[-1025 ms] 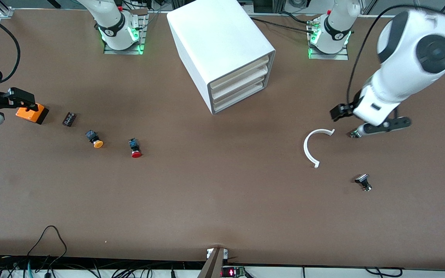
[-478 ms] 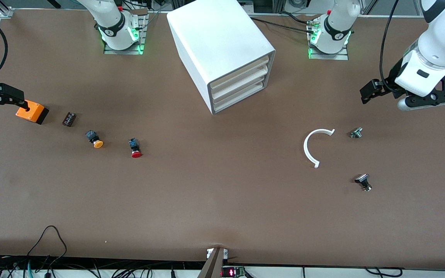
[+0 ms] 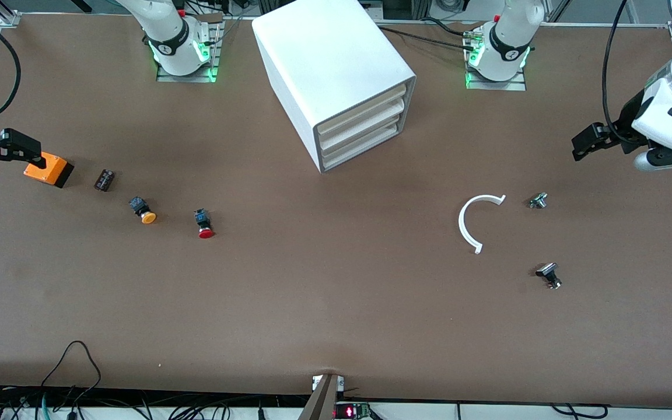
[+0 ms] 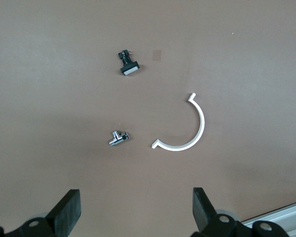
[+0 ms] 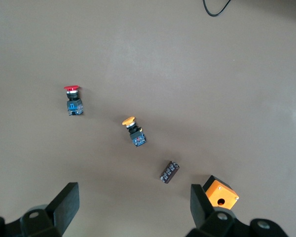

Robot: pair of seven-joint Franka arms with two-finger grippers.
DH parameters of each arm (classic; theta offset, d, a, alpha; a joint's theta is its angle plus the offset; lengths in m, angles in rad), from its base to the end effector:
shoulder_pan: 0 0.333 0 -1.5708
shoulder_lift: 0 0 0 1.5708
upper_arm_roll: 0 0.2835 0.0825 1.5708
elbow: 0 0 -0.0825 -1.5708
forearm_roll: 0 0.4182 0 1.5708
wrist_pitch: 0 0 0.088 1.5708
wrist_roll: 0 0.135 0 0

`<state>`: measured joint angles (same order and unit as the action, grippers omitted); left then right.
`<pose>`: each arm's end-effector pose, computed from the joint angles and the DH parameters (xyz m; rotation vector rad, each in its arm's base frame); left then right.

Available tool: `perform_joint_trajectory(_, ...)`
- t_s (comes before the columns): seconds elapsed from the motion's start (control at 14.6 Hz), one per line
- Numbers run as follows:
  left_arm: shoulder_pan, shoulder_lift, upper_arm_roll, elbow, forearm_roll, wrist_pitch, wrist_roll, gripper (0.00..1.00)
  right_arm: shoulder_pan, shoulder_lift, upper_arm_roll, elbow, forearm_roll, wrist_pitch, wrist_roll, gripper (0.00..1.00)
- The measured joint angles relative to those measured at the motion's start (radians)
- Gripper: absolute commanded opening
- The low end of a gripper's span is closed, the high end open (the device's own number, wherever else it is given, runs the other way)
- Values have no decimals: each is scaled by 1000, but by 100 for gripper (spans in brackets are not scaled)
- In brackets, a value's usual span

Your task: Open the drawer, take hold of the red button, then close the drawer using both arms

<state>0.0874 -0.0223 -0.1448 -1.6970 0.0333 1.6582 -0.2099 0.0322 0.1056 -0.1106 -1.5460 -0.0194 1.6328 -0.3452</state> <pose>0.5857 -0.0300 0.5205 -3.0946 -0.2316 0.0182 0.6188 -0.0486 0.5185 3.0868 0.4172 -0.0378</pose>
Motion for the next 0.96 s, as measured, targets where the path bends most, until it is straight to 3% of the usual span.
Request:
perform_joint_trajectory(0.27,27,9,0,35,0,-1,35,100,0,-44,-1,-36,0,-35,0,100)
perform_joint_trajectory(0.96,27,19,-4,35,0,-1,35,100,3,-45,3,-44,9,-49,-37,100)
